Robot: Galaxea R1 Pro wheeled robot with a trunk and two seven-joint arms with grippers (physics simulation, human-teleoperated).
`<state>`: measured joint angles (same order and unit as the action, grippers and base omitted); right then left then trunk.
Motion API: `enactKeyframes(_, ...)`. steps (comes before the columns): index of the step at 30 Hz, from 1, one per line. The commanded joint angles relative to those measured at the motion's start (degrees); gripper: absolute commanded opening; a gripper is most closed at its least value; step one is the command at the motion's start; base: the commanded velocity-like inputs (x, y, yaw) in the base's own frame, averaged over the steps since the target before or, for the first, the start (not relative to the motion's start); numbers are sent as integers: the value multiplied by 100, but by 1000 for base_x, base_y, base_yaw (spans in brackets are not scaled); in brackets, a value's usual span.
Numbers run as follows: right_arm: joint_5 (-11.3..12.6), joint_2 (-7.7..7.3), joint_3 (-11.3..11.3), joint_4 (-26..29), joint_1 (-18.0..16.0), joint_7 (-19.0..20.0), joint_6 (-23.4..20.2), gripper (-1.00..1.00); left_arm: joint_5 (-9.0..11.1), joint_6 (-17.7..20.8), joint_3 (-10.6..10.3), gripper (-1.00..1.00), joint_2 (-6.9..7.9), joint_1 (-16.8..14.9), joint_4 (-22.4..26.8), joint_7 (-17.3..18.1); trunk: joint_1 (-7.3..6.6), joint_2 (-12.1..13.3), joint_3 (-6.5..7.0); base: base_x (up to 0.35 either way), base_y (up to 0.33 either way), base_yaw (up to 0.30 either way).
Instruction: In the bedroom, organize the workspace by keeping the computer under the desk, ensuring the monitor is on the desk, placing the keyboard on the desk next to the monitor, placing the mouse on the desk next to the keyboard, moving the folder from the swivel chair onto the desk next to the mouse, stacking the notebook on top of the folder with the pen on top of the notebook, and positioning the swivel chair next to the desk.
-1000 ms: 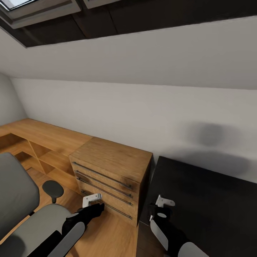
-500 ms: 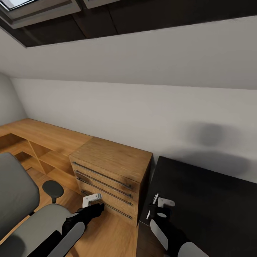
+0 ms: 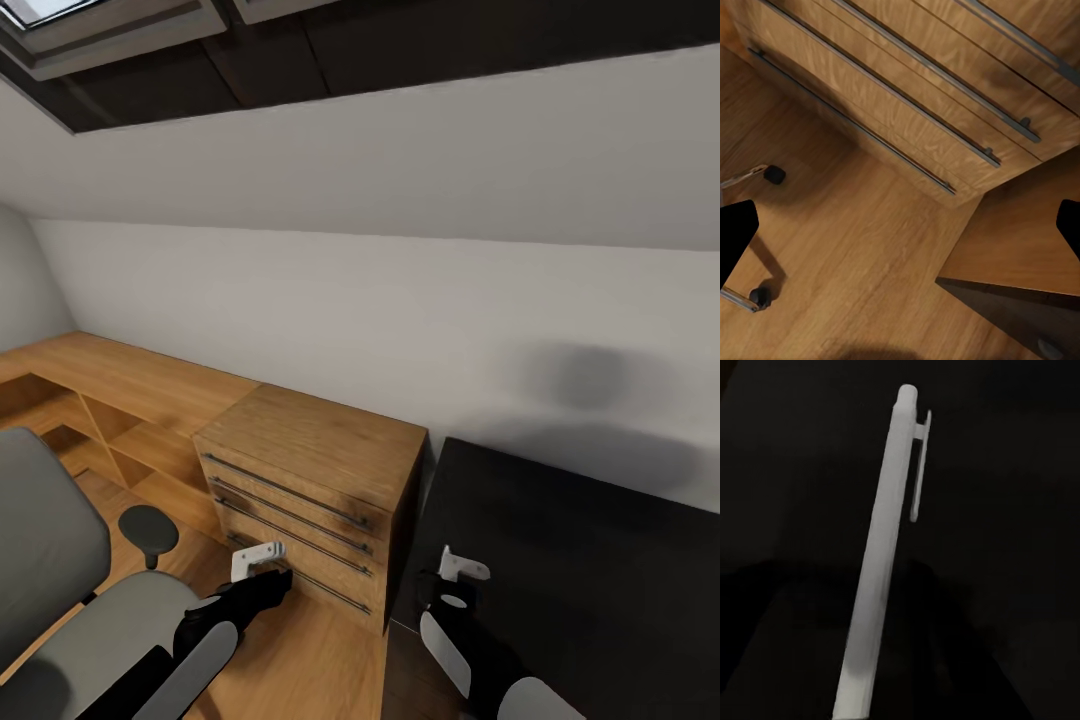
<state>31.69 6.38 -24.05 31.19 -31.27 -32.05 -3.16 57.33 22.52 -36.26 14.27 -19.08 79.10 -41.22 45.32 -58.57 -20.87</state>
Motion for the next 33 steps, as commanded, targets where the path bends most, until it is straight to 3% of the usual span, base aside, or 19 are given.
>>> enactKeyframes(1,71,-6,-28,-78,-2,-56,-86,-100,32,7,-13,100,5,-8,9,-44,1,-5,-8,0,0,0)
enactKeyframes(12,74,-6,-15,-34,-2,-56,-258,-100,32,7,-13,100,5,-8,1,-44,1,-5,-8,0,0,0)
enactKeyframes(23,74,-6,204,-7,-2,-56,-478,-100,32,7,-13,100,5,-8,2,-44,1,-5,-8,0,0,0)
enactKeyframes(33,74,-6,237,33,-2,-56,-532,-100,32,7,-13,100,5,-8,3,-44,1,-5,-8,0,0,0)
